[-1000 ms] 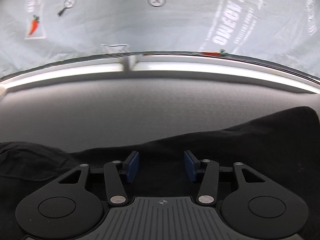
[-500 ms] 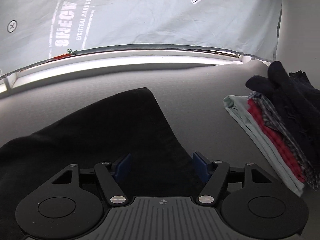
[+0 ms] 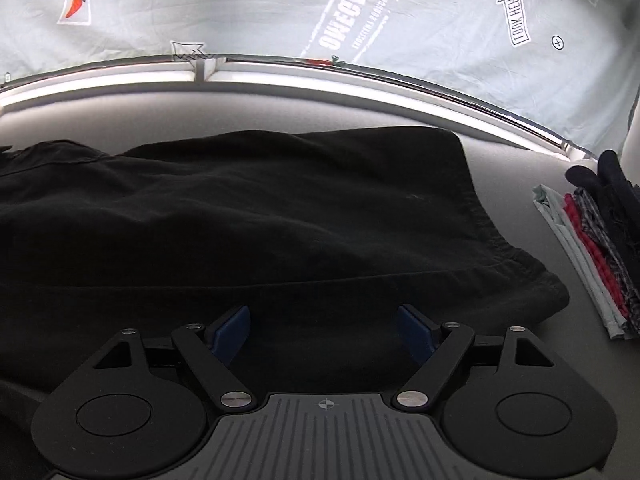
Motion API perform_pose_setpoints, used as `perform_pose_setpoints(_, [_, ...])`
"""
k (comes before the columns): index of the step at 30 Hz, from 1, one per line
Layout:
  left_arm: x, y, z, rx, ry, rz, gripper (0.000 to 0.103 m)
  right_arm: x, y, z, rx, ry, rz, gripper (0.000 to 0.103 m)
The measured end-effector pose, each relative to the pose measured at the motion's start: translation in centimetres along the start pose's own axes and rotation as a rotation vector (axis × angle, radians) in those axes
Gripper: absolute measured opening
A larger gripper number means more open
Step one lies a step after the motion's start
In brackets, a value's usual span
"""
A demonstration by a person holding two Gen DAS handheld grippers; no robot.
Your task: Fold clothes
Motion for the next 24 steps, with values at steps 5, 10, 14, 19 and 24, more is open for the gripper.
perform_pose_setpoints(5, [0.6, 2.4, 4.7, 0.014, -0.055, -0.001, 0.067, 0.0, -1.1, 2.9, 0.041, -0.013, -0.029, 0.101])
perform_pose_setpoints(10, [2.1, 6.9, 5.4, 0.051, -0.026, -0.002, 0.068, -0.6, -0.2, 6.6, 0.056, -0.034, -0.074, 0.103])
perform_pose_setpoints(14, [3.1, 8.4, 5.8, 0.044, -0.012, -0.094, 0.068, -2.6, 2.1, 10.0, 0.052, -0.023, -0.134, 0.103])
perform_pose_setpoints(19, [0.9, 6.9, 7.3, -0.005, -0.005, -0.369, 0.077, -5.9, 7.4, 15.4, 0.066, -0.011, -0.141, 0.103])
perform_pose_setpoints(24, [-1.4, 5.6, 6.9, -0.082, 0.023, -0.5, 0.077, -8.0, 11.3, 18.6, 0.082, -0.015, -0.175, 0.103])
Point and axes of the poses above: each gripper's, at about its wrist camera, not at the fingertips, and z roughly against the way its jaws point, y to its left, x to its top, the point moved 8 cm from there along -z, roughly the way its jaws point, and after that the axes turned 7 degrees about x, right-handed, at the moved point
